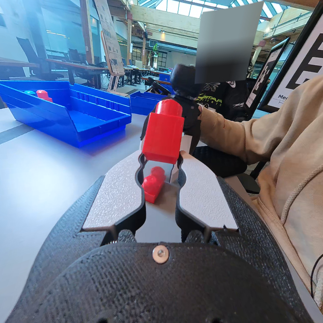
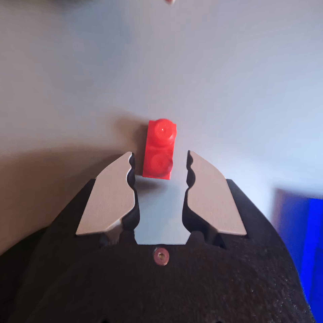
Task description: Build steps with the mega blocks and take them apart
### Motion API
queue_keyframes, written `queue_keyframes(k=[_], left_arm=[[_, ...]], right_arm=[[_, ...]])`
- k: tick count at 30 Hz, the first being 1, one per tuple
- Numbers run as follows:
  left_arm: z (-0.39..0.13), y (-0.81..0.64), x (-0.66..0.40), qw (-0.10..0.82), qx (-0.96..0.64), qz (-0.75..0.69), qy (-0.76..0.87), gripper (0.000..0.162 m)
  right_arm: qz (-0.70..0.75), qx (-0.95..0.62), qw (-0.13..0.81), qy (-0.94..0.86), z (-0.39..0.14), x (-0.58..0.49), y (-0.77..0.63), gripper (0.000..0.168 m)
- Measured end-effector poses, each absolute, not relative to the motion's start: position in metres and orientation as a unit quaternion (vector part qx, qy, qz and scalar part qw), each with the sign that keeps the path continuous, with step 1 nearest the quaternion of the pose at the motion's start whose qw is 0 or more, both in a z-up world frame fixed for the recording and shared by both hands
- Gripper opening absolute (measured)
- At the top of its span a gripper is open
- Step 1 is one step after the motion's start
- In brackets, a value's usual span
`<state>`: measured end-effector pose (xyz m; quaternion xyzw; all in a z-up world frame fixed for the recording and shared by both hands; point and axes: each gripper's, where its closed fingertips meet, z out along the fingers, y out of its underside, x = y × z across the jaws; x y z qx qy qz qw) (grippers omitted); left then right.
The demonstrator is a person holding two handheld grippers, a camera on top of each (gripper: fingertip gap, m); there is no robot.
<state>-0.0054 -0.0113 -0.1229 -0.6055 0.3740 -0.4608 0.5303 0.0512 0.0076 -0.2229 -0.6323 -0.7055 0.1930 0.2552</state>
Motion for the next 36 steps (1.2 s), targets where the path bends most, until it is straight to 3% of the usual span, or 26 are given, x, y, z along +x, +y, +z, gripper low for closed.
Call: queue_keyframes(k=[2,5,14,16,18,22,24,25,30,33,36], left_arm=[[-0.124,-0.011,-0.005,0.530,-0.606,-0.458,0.377,0.036],[-0.133,-0.008,-0.006,0.524,-0.622,-0.431,0.391,0.036],[-0.179,-0.007,-0.007,0.461,-0.674,-0.363,0.450,0.036],[-0.180,-0.007,-0.007,0.460,-0.675,-0.359,0.452,0.036],[-0.180,-0.007,-0.007,0.460,-0.675,-0.358,0.452,0.036],[-0.179,-0.008,-0.004,0.460,-0.672,-0.364,0.452,0.036],[-0.178,-0.012,0.000,0.460,-0.665,-0.373,0.455,0.036],[-0.177,-0.015,0.002,0.460,-0.660,-0.379,0.457,0.036],[-0.178,-0.012,0.003,0.467,-0.664,-0.359,0.460,0.036],[-0.184,-0.004,-0.003,0.461,-0.683,-0.339,0.453,0.042],[-0.188,-0.004,-0.001,0.452,-0.689,-0.335,0.457,0.043]], right_arm=[[0.172,-0.640,0.239,-0.710,-0.236,0.053,0.011,0.055],[0.176,-0.645,0.222,-0.709,-0.244,0.051,0.009,0.035],[0.154,-0.650,0.224,-0.709,-0.245,0.063,0.019,0.035],[0.150,-0.653,0.235,-0.704,-0.243,0.063,0.023,0.049],[0.163,-0.650,0.261,-0.695,-0.234,0.055,0.025,0.058],[0.284,-0.607,0.334,-0.663,-0.187,0.023,0.003,0.058],[0.337,-0.592,0.347,-0.645,-0.172,0.010,-0.008,0.049],[0.352,-0.584,0.352,-0.641,-0.168,0.006,-0.013,0.034],[0.388,-0.581,0.371,-0.612,-0.145,0.012,-0.006,0.034],[0.293,-0.656,0.405,-0.565,-0.146,0.042,0.046,0.034],[0.127,-0.740,0.353,-0.558,-0.189,0.092,0.090,0.034]])
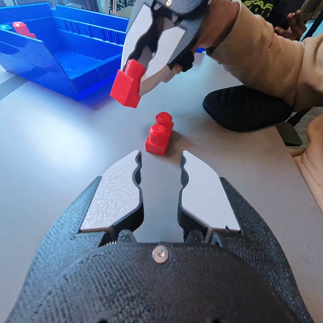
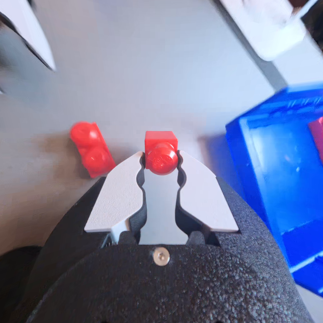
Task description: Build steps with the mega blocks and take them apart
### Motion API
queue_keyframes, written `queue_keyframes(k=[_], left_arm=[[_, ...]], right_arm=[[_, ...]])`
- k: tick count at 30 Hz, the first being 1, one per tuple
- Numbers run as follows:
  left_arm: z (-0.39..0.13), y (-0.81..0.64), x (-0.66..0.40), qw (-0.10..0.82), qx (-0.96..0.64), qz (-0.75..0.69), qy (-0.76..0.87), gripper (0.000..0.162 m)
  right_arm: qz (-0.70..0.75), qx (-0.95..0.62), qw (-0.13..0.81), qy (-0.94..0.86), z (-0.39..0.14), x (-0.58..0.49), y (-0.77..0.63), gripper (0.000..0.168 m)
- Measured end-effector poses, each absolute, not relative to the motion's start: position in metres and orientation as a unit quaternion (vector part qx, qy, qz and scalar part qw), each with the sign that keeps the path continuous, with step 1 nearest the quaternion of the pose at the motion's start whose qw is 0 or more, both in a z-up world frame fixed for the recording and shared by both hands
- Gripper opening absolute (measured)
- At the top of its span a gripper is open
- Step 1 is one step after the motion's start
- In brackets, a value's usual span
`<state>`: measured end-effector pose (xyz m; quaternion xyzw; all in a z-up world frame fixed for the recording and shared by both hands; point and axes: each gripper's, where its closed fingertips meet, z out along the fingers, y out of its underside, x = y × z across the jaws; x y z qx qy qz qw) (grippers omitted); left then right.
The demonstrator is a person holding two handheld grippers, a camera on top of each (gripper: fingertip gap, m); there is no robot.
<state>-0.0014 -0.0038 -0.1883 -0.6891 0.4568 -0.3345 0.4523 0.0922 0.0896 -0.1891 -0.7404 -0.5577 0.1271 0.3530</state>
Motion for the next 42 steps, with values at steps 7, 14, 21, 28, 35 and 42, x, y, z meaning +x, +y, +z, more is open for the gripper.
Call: queue_keyframes(k=[7,14,21,28,35,42], left_arm=[[-0.196,-0.009,0.004,0.445,-0.685,-0.311,0.485,0.043],[-0.196,-0.007,0.003,0.444,-0.688,-0.314,0.481,0.043],[-0.195,-0.012,0.004,0.441,-0.683,-0.327,0.483,0.047],[-0.145,-0.009,0.001,0.498,-0.640,-0.426,0.401,0.055],[-0.102,-0.025,0.004,0.537,-0.583,-0.487,0.366,0.038],[-0.107,-0.017,-0.005,0.534,-0.602,-0.459,0.375,0.035]], right_arm=[[0.104,-0.779,0.285,-0.549,-0.215,0.112,0.092,0.043],[0.217,-0.672,0.309,-0.637,-0.177,0.076,0.032,0.051],[0.179,-0.679,0.222,-0.677,-0.238,0.058,0.021,0.035],[0.491,-0.558,0.390,-0.544,-0.121,0.015,-0.001,0.035],[0.554,-0.514,0.394,-0.524,-0.110,-0.005,-0.026,0.035],[0.415,-0.569,0.411,-0.578,-0.131,0.011,0.005,0.055]])
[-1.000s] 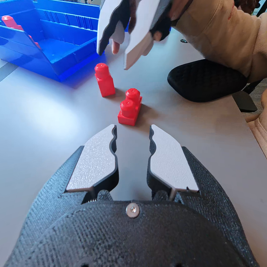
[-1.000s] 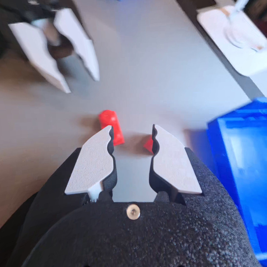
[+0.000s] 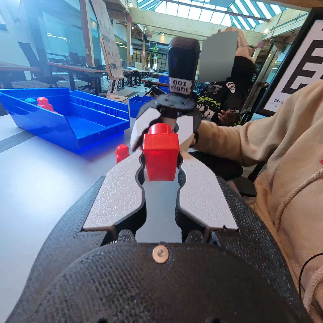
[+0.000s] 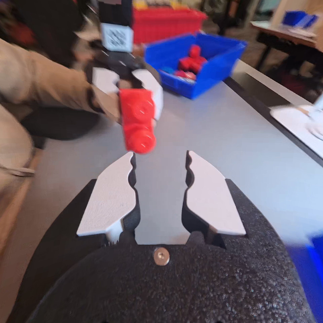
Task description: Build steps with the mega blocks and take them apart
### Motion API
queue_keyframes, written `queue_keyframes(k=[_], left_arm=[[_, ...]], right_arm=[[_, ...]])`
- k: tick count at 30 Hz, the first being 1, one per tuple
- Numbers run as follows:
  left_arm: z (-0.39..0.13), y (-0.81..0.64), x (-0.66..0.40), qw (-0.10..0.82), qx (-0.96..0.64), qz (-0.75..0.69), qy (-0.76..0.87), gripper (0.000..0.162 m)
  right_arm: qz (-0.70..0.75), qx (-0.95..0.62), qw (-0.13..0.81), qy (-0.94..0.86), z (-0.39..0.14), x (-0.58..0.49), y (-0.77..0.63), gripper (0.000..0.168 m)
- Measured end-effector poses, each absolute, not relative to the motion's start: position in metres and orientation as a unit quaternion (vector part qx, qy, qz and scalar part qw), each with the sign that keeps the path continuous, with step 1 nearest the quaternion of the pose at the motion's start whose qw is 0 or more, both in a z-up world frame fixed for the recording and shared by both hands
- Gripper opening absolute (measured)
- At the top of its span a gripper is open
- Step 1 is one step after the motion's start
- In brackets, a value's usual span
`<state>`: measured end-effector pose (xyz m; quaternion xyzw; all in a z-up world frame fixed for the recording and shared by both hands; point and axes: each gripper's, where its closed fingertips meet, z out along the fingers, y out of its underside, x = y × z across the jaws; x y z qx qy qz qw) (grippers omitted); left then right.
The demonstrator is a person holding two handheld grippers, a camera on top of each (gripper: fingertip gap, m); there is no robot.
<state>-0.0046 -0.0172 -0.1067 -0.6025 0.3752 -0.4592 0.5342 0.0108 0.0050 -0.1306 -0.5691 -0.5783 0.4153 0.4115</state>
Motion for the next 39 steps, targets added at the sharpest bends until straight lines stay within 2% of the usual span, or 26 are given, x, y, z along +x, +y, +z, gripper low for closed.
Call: queue_keyframes(k=[4,8,10,12,14,16,20,23,26,31,39], left_arm=[[-0.120,-0.007,-0.011,0.532,-0.624,-0.425,0.382,0.035],[-0.134,-0.006,-0.007,0.529,-0.634,-0.387,0.411,0.035],[-0.138,-0.008,-0.004,0.528,-0.633,-0.375,0.424,0.035],[-0.142,-0.008,-0.003,0.526,-0.636,-0.365,0.431,0.035],[-0.144,-0.008,-0.003,0.522,-0.639,-0.362,0.433,0.035],[-0.145,-0.007,-0.004,0.521,-0.640,-0.364,0.431,0.035],[-0.134,-0.006,-0.007,0.524,-0.632,-0.411,0.398,0.036],[-0.116,-0.012,-0.007,0.526,-0.608,-0.466,0.369,0.035],[-0.102,-0.025,-0.002,0.513,-0.586,-0.513,0.361,0.035],[-0.099,-0.037,0.005,0.484,-0.582,-0.541,0.366,0.035],[-0.133,-0.037,0.003,0.435,-0.639,-0.475,0.420,0.035]], right_arm=[[0.217,-0.675,0.422,-0.564,-0.161,0.055,0.071,0.064],[0.126,-0.775,0.344,-0.515,-0.205,0.089,0.101,0.069],[0.088,-0.804,0.293,-0.509,-0.228,0.101,0.104,0.062],[0.080,-0.825,0.263,-0.495,-0.241,0.105,0.104,0.043],[0.103,-0.819,0.276,-0.493,-0.235,0.100,0.104,0.042],[0.167,-0.777,0.337,-0.505,-0.206,0.081,0.099,0.041],[0.422,-0.608,0.461,-0.490,-0.112,0.039,0.052,0.041],[0.578,-0.489,0.472,-0.452,-0.066,0.032,0.011,0.041],[0.621,-0.455,0.449,-0.455,-0.065,0.019,-0.011,0.041],[0.600,-0.457,0.422,-0.503,-0.085,-0.002,-0.034,0.039],[0.522,-0.531,0.335,-0.578,-0.135,-0.003,-0.036,0.037]])
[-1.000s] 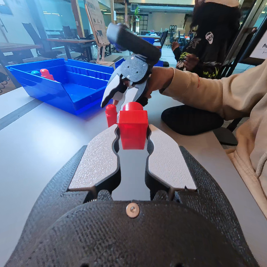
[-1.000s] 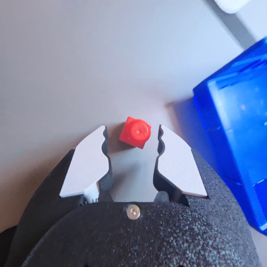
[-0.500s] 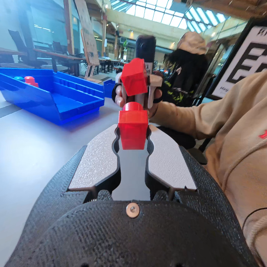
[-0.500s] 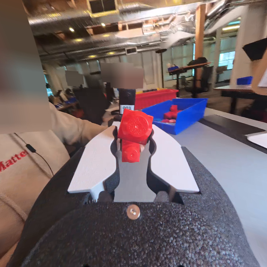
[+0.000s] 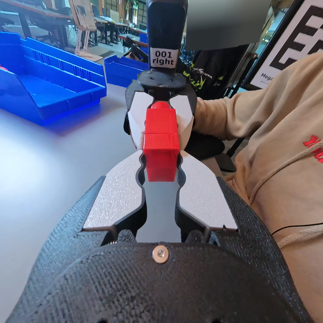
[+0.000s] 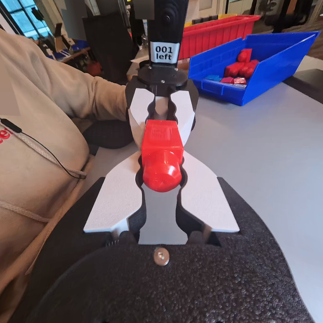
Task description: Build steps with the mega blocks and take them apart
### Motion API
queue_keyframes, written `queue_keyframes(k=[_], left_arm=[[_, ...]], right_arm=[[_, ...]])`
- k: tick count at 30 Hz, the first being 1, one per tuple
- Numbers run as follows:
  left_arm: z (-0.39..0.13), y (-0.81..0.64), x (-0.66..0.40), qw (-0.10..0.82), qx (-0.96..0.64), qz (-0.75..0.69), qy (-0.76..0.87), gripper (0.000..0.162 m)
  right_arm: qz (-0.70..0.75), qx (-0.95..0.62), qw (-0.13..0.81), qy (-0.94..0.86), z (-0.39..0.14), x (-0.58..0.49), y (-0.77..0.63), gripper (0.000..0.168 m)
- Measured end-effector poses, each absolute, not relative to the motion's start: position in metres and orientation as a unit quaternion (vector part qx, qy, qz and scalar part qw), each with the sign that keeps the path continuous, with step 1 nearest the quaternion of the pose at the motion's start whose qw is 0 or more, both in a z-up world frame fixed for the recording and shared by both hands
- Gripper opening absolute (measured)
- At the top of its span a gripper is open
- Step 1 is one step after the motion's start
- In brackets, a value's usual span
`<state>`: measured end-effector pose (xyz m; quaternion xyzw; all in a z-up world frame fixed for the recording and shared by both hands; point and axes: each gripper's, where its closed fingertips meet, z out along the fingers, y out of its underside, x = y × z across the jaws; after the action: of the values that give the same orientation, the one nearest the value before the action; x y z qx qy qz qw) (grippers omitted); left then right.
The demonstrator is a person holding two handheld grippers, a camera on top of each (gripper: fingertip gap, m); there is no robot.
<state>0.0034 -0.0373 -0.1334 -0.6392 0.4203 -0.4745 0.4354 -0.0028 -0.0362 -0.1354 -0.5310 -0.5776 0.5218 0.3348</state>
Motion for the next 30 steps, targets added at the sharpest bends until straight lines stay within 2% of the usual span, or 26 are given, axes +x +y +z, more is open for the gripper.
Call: queue_keyframes(k=[3,5,7,12,17,20,23,26,30], left_arm=[[-0.134,-0.032,0.003,0.450,-0.639,-0.448,0.433,0.035],[-0.132,-0.028,0.001,0.467,-0.635,-0.427,0.443,0.035],[-0.132,-0.025,-0.004,0.481,-0.631,-0.414,0.446,0.035],[-0.135,-0.018,-0.012,0.483,-0.635,-0.429,0.423,0.035],[-0.137,0.006,-0.021,0.525,-0.658,-0.381,0.381,0.040],[-0.144,0.018,-0.031,0.528,-0.680,-0.357,0.363,0.040],[-0.147,0.016,-0.028,0.520,-0.681,-0.366,0.362,0.036],[-0.152,0.011,-0.023,0.515,-0.681,-0.357,0.380,0.036],[-0.163,0.008,-0.018,0.503,-0.685,-0.339,0.402,0.034]], right_arm=[[0.511,-0.532,0.349,-0.578,-0.135,-0.004,-0.031,0.038],[0.522,-0.527,0.360,-0.566,-0.128,-0.005,-0.028,0.049],[0.542,-0.523,0.366,-0.546,-0.122,-0.002,-0.024,0.053],[0.546,-0.529,0.408,-0.505,-0.113,0.005,-0.006,0.036],[0.502,-0.543,0.456,-0.495,-0.092,0.015,0.019,0.033],[0.413,-0.599,0.532,-0.434,-0.063,0.044,0.084,0.032],[0.232,-0.683,0.588,-0.367,-0.050,0.097,0.175,0.032],[0.079,-0.766,0.578,-0.269,-0.049,0.158,0.265,0.033],[-0.001,-0.853,0.497,-0.160,-0.081,0.213,0.357,0.033]])
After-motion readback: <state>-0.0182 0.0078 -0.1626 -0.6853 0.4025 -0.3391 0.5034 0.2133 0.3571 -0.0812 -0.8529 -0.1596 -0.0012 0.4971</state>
